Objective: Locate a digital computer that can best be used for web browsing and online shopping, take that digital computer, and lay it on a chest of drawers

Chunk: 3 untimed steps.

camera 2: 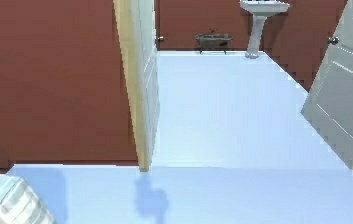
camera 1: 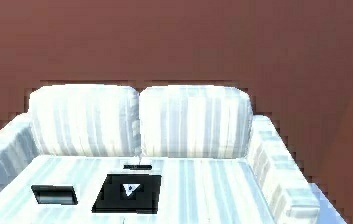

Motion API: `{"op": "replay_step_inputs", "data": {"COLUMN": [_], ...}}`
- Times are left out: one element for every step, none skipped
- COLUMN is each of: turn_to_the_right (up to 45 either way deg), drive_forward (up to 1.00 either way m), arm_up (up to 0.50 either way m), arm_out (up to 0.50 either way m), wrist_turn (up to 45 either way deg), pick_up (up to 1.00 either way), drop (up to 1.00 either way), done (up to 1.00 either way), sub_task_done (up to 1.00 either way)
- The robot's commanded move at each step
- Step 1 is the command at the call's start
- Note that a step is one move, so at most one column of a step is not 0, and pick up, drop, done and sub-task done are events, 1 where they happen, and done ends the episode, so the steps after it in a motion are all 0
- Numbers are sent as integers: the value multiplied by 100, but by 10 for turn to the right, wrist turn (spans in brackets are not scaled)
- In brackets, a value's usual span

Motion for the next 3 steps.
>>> {"op": "replay_step_inputs", "data": {"turn_to_the_right": [-450, -450, -150], "drive_forward": [0, 0, 0], "arm_up": [0, 0, 0], "arm_out": [0, 0, 0], "wrist_turn": [0, 0, 0], "pick_up": [0, 0, 0], "drop": [0, 0, 0], "done": [0, 0, 0], "sub_task_done": [0, 0, 0]}}
